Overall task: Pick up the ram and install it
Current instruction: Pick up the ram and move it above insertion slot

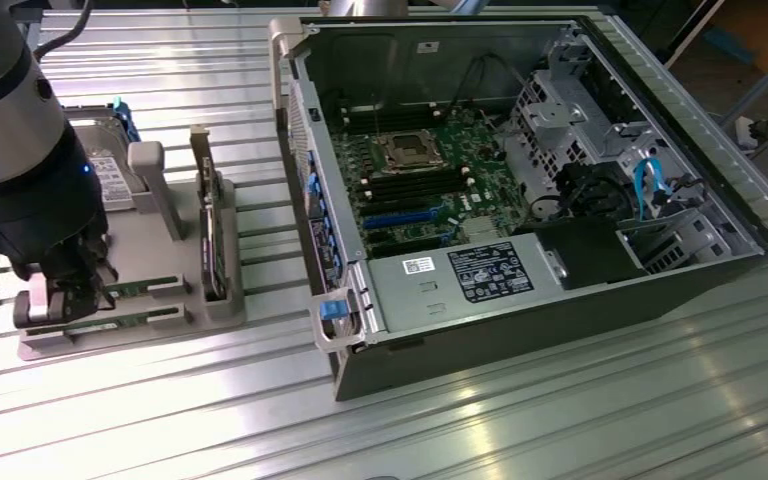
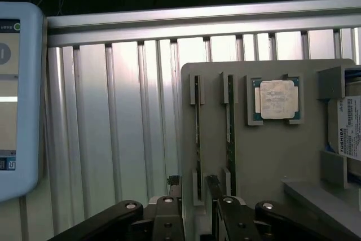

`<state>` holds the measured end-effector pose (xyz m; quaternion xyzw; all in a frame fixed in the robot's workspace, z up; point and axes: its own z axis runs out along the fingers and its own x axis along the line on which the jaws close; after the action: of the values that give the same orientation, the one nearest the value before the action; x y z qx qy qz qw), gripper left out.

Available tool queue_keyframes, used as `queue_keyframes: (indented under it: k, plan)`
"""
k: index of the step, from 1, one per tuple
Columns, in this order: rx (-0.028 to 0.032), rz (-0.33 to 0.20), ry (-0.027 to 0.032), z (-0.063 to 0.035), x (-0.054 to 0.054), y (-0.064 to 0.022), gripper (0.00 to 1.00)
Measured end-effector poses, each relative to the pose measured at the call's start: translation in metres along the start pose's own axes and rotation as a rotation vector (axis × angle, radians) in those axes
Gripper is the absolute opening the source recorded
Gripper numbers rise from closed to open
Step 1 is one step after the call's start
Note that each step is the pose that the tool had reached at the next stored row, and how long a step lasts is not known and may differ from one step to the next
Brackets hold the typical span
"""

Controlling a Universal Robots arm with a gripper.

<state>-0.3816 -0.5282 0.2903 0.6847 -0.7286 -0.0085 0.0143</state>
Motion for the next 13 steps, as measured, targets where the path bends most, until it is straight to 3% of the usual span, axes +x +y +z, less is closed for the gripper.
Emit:
queue_keyframes:
  k: [13]
  plan:
    - [0.0001,0.000,-0.0001,0.0245,0.000,-0.0012,0.30]
